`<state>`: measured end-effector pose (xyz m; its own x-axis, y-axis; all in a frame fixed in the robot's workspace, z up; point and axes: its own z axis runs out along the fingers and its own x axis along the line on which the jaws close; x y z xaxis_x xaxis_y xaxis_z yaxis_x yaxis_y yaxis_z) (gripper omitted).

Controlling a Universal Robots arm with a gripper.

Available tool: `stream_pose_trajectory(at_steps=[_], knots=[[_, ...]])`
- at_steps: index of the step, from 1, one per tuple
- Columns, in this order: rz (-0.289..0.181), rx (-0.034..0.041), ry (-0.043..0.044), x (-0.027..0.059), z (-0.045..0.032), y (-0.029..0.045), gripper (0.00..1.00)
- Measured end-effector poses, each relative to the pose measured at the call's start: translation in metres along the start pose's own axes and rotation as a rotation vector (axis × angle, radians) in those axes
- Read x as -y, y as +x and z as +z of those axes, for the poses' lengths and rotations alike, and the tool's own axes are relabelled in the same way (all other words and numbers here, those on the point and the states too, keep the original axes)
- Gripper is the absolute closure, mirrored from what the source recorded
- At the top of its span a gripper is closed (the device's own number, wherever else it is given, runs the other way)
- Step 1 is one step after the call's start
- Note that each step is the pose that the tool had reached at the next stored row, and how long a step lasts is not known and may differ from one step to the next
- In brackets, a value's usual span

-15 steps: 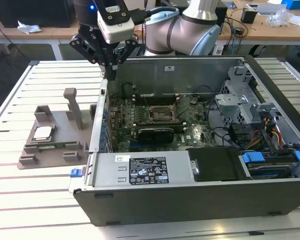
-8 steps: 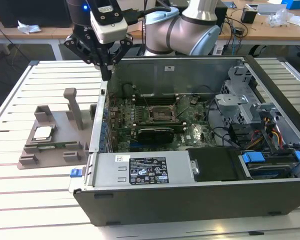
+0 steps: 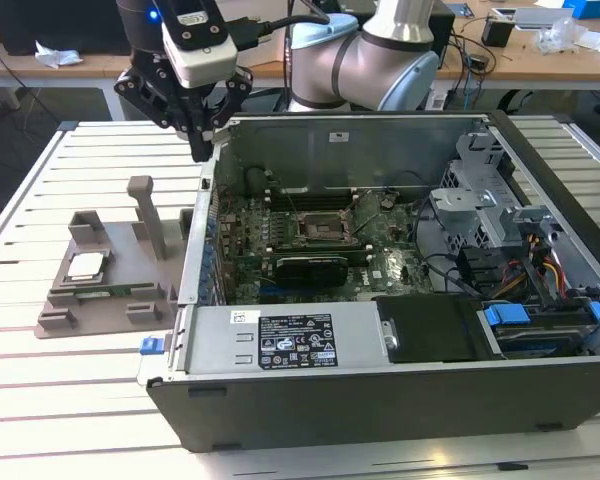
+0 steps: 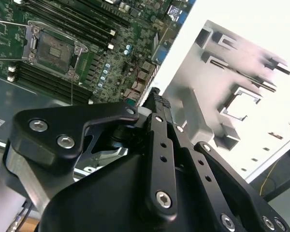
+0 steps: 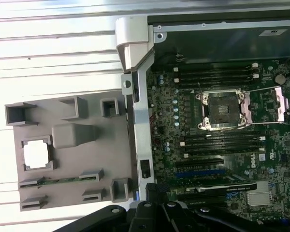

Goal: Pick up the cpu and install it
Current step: 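Reach for the cpu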

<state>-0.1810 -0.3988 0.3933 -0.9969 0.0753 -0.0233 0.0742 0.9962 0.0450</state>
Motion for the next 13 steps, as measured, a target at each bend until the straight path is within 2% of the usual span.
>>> stream_pose_trajectory(at_steps=[4, 13], knots=[[0.0, 0.0, 0.0, 0.0004, -0.0001, 0.0045, 0.89], [0.0, 0.0, 0.0, 0.0015, -0.0005, 0.0202, 0.89]])
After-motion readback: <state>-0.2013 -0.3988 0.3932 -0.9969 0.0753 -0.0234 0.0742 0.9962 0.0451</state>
